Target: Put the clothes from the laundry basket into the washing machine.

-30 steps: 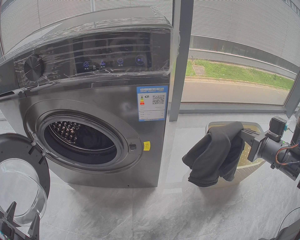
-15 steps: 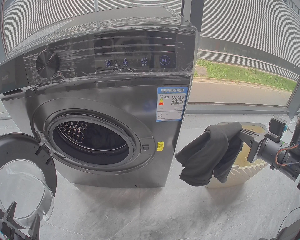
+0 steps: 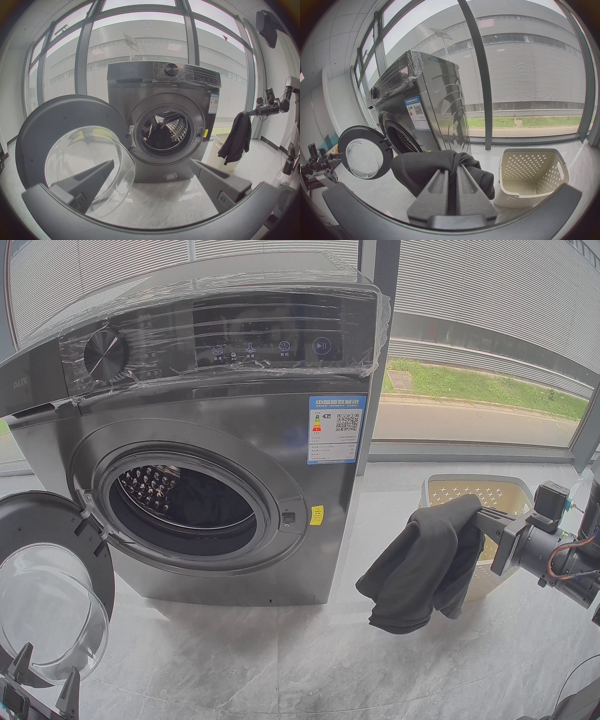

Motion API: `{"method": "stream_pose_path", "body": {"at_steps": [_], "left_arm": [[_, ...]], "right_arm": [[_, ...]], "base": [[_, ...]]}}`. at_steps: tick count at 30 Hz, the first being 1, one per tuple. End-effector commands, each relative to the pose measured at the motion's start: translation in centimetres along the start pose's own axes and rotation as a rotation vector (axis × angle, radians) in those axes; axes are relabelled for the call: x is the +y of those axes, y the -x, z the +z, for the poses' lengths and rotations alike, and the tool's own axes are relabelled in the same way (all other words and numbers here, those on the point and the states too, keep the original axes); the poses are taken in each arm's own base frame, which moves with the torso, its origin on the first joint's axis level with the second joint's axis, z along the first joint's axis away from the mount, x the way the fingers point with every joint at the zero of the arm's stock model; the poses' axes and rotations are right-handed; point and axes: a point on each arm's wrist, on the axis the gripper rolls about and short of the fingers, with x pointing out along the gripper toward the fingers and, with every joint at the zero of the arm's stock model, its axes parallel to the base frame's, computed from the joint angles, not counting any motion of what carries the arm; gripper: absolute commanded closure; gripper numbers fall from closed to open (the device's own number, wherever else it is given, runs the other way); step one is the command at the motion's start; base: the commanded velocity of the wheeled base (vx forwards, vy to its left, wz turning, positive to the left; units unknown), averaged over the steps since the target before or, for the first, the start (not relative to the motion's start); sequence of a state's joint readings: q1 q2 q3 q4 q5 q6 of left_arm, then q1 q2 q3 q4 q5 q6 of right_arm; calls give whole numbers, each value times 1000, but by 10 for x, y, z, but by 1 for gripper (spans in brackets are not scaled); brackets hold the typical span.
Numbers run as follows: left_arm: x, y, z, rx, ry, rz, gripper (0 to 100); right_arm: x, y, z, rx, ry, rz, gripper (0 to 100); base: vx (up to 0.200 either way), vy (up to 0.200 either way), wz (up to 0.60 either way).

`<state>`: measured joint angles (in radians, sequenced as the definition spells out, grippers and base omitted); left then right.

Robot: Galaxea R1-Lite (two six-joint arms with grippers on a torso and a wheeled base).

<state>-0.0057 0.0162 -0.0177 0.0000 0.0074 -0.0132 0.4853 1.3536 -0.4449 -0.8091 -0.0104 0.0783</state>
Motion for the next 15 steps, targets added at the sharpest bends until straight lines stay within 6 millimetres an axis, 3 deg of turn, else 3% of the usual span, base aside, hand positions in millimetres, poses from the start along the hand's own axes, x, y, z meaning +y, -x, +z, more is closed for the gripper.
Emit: {"method": "stream_pose_path", "body": {"at_steps": [1,12,15], "left_arm": [[0,0,-5,3,1,0,0],[0,0,-5,5,-1,0,0],[0,0,-5,5,-1,0,0]], "right_arm": [[1,0,-1,3,1,3,100],[1,0,-2,8,1,5,100],[3,0,-2,9,2,15,100]], "base": [[0,200,0],[0,200,0],[0,0,0]]}}
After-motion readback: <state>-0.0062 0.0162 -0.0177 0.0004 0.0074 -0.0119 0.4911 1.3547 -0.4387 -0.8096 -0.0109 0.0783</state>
